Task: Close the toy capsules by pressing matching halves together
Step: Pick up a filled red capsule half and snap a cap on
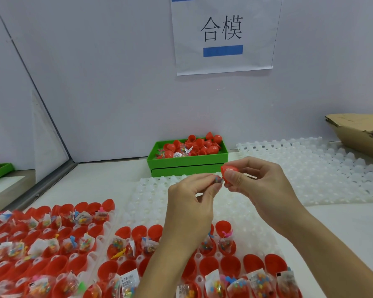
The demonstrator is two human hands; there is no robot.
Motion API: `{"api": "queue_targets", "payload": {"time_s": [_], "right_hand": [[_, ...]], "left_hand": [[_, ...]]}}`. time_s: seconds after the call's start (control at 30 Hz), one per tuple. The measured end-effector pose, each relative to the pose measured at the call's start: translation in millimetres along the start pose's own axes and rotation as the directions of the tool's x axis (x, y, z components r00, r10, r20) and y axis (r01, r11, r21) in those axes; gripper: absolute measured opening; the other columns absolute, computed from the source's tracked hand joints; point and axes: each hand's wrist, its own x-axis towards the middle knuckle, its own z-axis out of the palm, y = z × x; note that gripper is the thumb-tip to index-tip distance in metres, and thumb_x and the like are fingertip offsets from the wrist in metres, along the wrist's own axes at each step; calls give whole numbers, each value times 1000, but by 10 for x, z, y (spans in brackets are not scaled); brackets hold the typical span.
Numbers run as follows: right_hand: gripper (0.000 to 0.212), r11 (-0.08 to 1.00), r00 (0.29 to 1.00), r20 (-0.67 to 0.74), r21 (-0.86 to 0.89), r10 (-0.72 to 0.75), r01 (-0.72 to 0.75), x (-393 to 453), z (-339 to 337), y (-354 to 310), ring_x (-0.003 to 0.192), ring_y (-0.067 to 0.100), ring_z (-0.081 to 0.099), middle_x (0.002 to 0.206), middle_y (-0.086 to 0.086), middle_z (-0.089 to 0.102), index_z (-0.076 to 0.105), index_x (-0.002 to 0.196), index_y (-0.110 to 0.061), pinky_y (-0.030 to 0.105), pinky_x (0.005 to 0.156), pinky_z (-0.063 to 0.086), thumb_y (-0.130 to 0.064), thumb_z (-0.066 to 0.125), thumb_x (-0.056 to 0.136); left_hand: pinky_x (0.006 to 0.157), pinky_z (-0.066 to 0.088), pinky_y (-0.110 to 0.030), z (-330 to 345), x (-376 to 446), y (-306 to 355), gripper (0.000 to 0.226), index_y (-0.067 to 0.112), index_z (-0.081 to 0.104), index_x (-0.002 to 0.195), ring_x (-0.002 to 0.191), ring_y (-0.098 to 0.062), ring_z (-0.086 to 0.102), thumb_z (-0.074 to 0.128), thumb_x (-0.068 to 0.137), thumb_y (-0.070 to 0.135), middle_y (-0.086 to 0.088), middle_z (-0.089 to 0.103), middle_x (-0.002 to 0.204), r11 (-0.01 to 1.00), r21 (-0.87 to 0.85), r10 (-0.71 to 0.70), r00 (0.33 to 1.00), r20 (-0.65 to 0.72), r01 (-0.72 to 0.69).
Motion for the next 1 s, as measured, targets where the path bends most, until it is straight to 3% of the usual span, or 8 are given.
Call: {"api": "queue_targets", "payload": {"time_s": [0.13, 0.27, 0.4, 0.5, 0.57, 0.63, 0.8, 1.0], "right_hand": [[32, 996, 998, 20, -69, -57, 59, -29, 16, -28, 71, 17, 71, 82, 2, 76, 77, 90, -18, 20, 66, 55, -31, 79, 60], [27, 971, 991, 57, -203, -120, 129, -46, 37, -34, 66, 10, 68, 79, -4, 75, 77, 97, -18, 19, 67, 56, -14, 82, 71], [29, 939, 984, 55, -294, -171, 179, -43, 52, -2, 62, 9, 67, 71, -7, 73, 76, 97, -19, 20, 67, 57, 2, 77, 78], [30, 940, 981, 23, -282, -194, 193, -34, 45, 7, 62, 9, 69, 69, -7, 73, 73, 93, -27, 16, 65, 54, -1, 76, 79], [29, 943, 980, 5, -272, -198, 192, -23, 32, 17, 62, 11, 69, 68, -4, 73, 72, 93, -28, 17, 66, 55, -3, 76, 80], [27, 951, 981, -6, -246, -195, 187, -18, 27, 24, 62, 11, 70, 67, -2, 73, 73, 93, -26, 17, 66, 55, -2, 76, 80], [25, 961, 983, 22, -208, -183, 184, -24, 44, 18, 65, 13, 72, 73, -3, 75, 73, 93, -24, 17, 65, 56, -2, 75, 81], [22, 974, 987, 26, -156, -161, 164, -34, 33, 13, 67, 15, 72, 80, -3, 76, 74, 96, -20, 18, 64, 55, -5, 74, 81]], "left_hand": [[77, 48, -2, 4, -8, -6, 24, 16, 75, 110, 95, 19, 58, 69, 90, 5, 32, 60, 98, 986, 127, 116, 992, -52, -109], [82, 54, -14, 29, -15, -34, 20, 14, 76, 108, 94, 0, 63, 67, 91, 8, 9, 70, 104, 960, 242, 159, 985, -60, -141], [85, 44, -1, 13, -5, -10, 21, 12, 77, 106, 90, 1, 60, 73, 87, 7, 2, 72, 103, 954, 278, 149, 983, -106, -115], [86, 48, -4, -2, -4, 31, 36, 21, 70, 119, 90, 9, 63, 75, 85, 10, 9, 72, 108, 985, 158, 83, 991, -101, -67], [85, 50, -6, -7, -19, 60, 60, 35, 52, 135, 93, 11, 65, 75, 85, 10, 20, 68, 107, 999, 48, 27, 997, -67, -24], [84, 49, -6, -10, -22, 73, 70, 41, 41, 139, 95, 9, 65, 75, 85, 11, 23, 67, 107, 999, -41, -25, 998, -53, 23], [79, 54, -14, -40, 32, 40, 33, 27, 70, 110, 91, -2, 69, 77, 82, 11, 13, 73, 96, 973, -190, -144, 988, -64, 129], [76, 53, -12, -108, 59, 35, 28, 23, 74, 104, 92, -4, 70, 75, 82, 7, 12, 75, 95, 922, -348, -164, 985, 44, 169]]}}
